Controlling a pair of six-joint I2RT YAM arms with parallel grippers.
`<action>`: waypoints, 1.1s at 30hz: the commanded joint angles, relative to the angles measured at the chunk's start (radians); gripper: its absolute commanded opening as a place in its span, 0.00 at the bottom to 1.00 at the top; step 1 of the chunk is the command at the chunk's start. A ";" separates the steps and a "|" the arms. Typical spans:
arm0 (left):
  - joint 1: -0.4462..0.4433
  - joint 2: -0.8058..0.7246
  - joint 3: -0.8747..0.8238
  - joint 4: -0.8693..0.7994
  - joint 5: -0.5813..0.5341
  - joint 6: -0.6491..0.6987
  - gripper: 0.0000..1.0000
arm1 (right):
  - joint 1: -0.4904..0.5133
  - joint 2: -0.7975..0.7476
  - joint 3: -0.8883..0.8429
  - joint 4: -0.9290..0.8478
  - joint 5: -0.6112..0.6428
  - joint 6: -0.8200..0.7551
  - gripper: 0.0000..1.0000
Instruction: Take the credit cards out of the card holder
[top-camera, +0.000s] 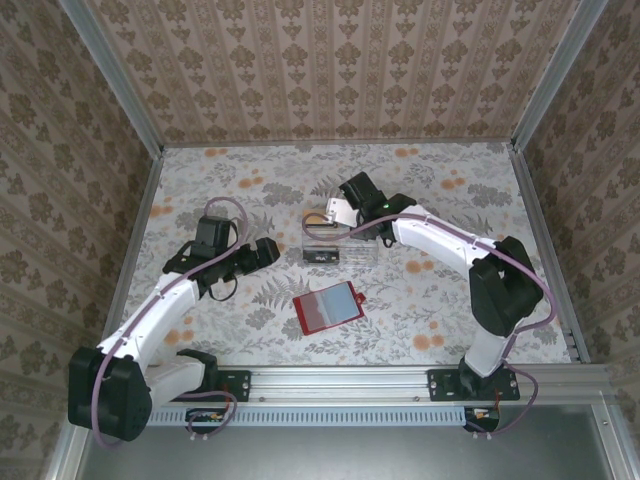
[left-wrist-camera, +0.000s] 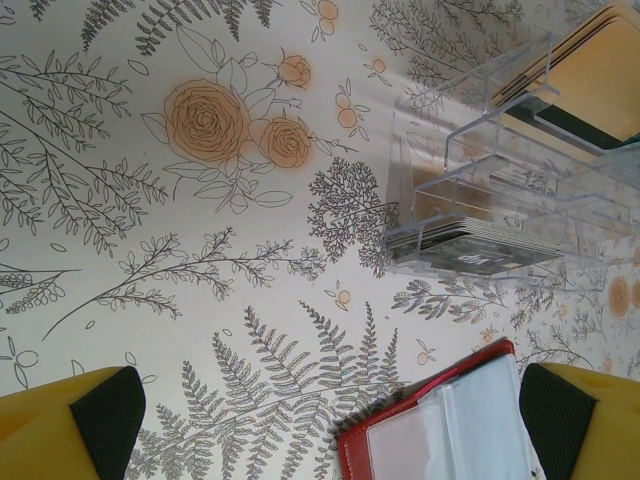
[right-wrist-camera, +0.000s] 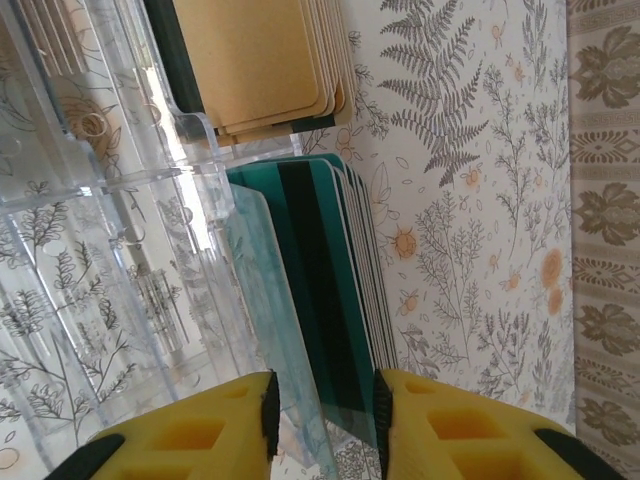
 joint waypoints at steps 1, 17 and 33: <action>0.009 0.008 0.021 0.016 0.017 0.012 1.00 | -0.007 0.028 0.027 0.029 0.049 0.019 0.37; 0.011 0.003 0.020 0.007 0.027 0.005 1.00 | -0.025 0.085 0.074 0.078 0.130 0.055 0.47; 0.011 0.022 0.053 -0.024 0.000 -0.003 1.00 | -0.025 -0.107 -0.051 0.087 0.045 0.197 0.59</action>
